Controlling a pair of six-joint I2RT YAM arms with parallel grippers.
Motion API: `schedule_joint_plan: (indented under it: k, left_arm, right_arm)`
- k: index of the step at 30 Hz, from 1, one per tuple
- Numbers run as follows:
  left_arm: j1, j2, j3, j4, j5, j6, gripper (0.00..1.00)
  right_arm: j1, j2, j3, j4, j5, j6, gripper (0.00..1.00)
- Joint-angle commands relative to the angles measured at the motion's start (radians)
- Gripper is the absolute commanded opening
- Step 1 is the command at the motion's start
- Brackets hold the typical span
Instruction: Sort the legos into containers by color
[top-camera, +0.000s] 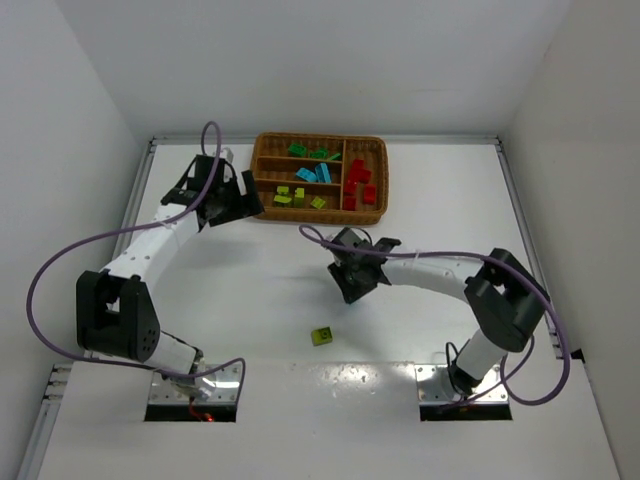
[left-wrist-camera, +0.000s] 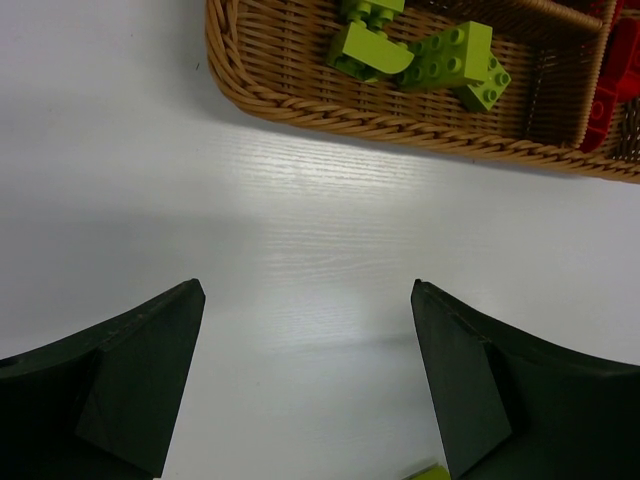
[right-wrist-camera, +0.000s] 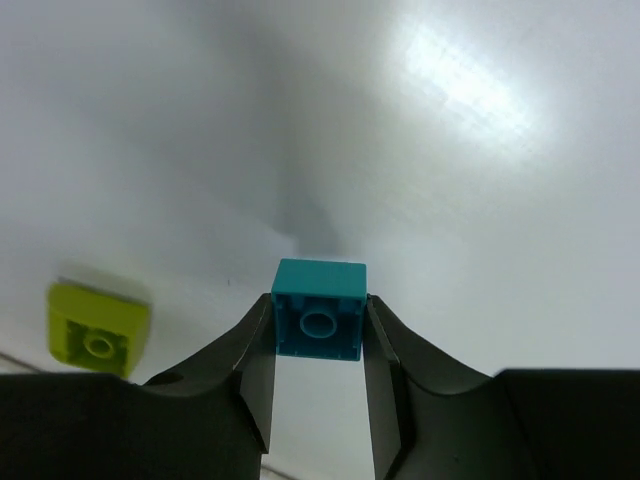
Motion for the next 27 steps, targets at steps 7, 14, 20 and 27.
schedule_joint_plan:
  k: [7, 14, 20, 27]
  left_arm:
    - [0.008, -0.024, -0.003, 0.007, -0.022, 0.011, 0.91]
    - [0.017, -0.035, 0.009, -0.025, -0.045, 0.043, 0.91]
    - [0.026, -0.015, 0.009, -0.025, -0.036, 0.053, 0.91]
    - [0.026, 0.028, 0.018, -0.035, -0.045, 0.074, 0.91]
  right_arm:
    - [-0.162, 0.237, 0.541, -0.034, 0.132, 0.08, 0.23]
    - [-0.283, 0.63, 1.164, -0.163, 0.186, 0.08, 0.26]
    - [-0.338, 0.74, 1.289, -0.035, 0.208, 0.122, 0.27]
    - [-0.38, 0.823, 1.384, 0.057, 0.209, 0.112, 0.3]
